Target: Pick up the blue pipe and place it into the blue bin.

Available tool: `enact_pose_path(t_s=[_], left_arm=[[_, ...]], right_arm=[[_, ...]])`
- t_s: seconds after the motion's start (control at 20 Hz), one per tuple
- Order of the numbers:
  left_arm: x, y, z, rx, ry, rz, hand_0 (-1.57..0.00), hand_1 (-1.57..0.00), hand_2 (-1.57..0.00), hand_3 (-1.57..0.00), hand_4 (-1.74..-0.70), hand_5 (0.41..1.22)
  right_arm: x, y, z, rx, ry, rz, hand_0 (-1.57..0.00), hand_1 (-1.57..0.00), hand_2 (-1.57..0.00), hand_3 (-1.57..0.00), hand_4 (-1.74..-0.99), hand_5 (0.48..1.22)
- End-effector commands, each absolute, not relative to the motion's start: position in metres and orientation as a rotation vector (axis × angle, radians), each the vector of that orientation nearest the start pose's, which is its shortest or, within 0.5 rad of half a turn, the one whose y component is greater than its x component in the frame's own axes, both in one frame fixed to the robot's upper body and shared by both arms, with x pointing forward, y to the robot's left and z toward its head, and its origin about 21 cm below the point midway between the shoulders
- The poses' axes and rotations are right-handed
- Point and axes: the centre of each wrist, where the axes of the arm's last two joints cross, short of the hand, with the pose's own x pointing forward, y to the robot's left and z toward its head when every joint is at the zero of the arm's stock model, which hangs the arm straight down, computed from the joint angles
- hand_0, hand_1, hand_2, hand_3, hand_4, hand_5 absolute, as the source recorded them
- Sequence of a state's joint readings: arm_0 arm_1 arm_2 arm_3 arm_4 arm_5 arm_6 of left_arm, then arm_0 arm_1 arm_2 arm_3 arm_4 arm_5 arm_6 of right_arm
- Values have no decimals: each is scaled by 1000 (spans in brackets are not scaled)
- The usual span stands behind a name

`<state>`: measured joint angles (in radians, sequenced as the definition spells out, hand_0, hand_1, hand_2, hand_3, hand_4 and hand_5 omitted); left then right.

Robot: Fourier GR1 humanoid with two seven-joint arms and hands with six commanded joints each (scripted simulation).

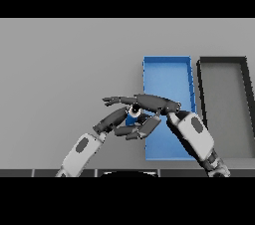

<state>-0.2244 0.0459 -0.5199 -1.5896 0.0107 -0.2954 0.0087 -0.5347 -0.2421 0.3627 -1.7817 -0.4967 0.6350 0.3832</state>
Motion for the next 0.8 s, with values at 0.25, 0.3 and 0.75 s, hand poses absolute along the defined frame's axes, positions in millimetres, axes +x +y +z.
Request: enact_pose_path(t_s=[0.25,0.3,0.75], left_arm=[[252,96,54,-529,-1647,-873,-1571,-1548,-1571,-1283,-1680,1221],[255,94,55,-562,-1655,-861,-1571,-1553,-1571,-1340,-1692,1221],[255,95,53,-590,-1624,-836,-1571,-1569,-1571,-1540,-1730,1221]], right_arm=[[296,-108,180,946,-1577,1243,-1010,-1016,-1019,-880,-1527,570],[295,-109,181,970,-1577,1221,-1122,-1127,-1129,-1018,-1498,638],[291,-108,174,1005,-1641,1262,-1511,-1511,-1512,-1497,-1463,1143]])
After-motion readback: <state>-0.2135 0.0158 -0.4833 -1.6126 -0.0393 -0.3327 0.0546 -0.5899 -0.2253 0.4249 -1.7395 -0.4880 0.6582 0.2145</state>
